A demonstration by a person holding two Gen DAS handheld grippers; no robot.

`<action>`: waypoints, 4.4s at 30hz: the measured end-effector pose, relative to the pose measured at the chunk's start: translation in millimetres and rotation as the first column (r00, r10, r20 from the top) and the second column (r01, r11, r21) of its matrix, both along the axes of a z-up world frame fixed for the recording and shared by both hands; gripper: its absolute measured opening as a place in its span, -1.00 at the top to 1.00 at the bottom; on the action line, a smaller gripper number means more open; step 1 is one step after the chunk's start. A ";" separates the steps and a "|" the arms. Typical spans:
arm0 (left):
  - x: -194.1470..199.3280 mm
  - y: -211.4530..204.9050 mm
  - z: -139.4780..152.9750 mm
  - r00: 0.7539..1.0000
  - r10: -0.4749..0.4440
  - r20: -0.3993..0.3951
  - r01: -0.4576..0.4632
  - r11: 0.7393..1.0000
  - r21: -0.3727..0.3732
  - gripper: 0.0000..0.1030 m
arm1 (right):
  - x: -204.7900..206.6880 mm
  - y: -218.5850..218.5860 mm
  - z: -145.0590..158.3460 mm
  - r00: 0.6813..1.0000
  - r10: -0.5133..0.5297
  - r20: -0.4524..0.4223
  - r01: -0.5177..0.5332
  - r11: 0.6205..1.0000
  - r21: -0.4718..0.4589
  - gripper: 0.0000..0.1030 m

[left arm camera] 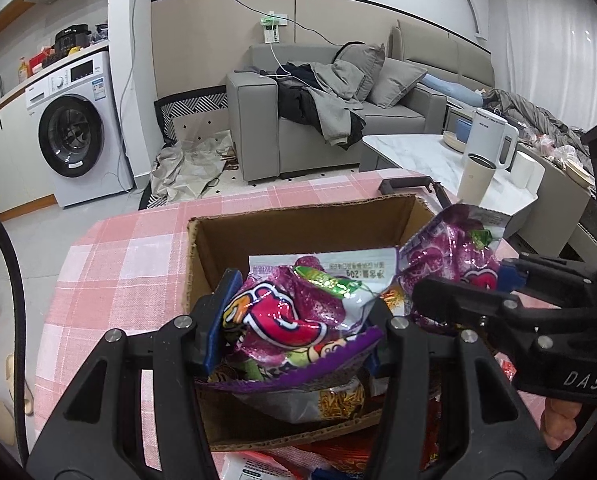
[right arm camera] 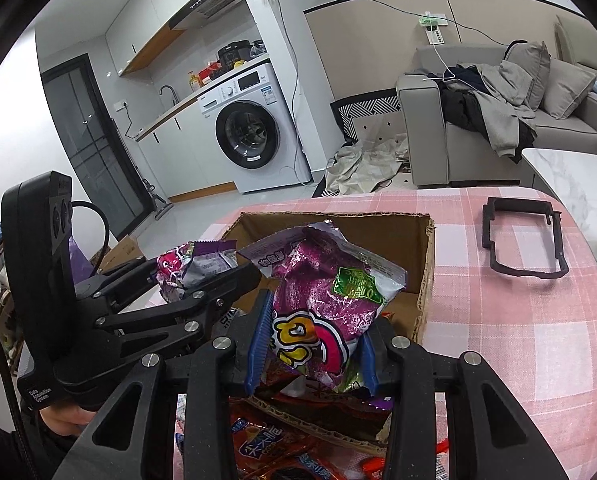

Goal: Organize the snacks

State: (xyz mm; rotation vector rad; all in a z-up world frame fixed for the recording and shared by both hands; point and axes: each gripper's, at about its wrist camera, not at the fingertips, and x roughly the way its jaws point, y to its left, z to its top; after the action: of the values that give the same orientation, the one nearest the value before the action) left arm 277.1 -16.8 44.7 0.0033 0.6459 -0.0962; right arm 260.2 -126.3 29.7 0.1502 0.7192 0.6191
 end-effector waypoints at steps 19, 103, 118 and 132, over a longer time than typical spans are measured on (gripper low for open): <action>-53.1 5.9 14.3 1.000 -0.012 0.026 0.013 0.999 -0.043 -0.97 | -51.7 -41.9 30.2 0.994 -0.049 0.096 0.049 0.999 0.002 -0.99; -168.1 0.9 -83.2 0.962 -0.210 -0.173 0.212 0.977 -0.008 -0.12 | -77.2 -67.2 -94.9 0.989 -0.071 -0.128 0.030 0.954 -0.297 -0.38; -155.3 -0.5 -100.7 0.951 -0.185 -0.249 0.189 0.982 -0.008 -0.12 | -77.4 -68.4 -97.1 0.988 -0.051 -0.146 0.007 0.959 -0.283 -0.19; -153.9 0.6 -104.6 0.948 -0.187 -0.258 0.187 0.982 -0.027 0.19 | -76.4 -69.7 -97.0 0.988 -0.060 -0.139 0.018 0.958 -0.286 0.08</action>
State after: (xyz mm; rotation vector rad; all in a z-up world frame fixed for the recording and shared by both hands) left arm 123.2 -16.2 -59.9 0.0505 0.9071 -0.2845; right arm 183.9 -196.0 -67.3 -0.0567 0.9372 0.4637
